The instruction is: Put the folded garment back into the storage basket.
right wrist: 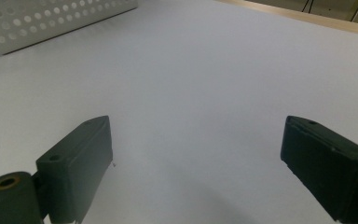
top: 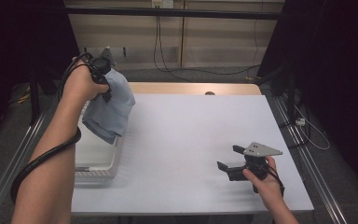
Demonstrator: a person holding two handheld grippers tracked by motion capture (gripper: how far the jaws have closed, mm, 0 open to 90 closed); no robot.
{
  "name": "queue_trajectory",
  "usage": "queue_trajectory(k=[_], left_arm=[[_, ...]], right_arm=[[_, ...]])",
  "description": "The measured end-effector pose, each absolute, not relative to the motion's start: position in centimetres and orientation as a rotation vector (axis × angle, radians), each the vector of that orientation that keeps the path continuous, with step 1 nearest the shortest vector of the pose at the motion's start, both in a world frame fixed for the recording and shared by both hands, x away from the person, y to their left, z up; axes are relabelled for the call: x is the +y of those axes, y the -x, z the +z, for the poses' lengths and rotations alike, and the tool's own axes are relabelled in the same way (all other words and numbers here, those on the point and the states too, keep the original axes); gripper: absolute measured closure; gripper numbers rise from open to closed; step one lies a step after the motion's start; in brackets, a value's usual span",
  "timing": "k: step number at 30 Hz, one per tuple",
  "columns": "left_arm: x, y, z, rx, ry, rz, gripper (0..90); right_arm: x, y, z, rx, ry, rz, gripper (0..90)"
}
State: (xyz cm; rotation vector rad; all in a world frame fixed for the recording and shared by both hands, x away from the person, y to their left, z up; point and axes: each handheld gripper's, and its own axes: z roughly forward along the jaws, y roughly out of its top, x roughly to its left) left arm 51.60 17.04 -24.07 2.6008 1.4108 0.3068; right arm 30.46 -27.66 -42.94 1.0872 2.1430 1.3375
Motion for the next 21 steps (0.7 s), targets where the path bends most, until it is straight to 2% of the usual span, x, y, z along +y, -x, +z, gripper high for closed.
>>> queue_trajectory(k=[21], left_arm=[[18.6, -51.6, -25.2, 1.446, -2.583, 0.302, 72.8]], right_arm=[[-27.7, -30.4, -42.9, 2.143, -1.086, 1.337, 8.9]])
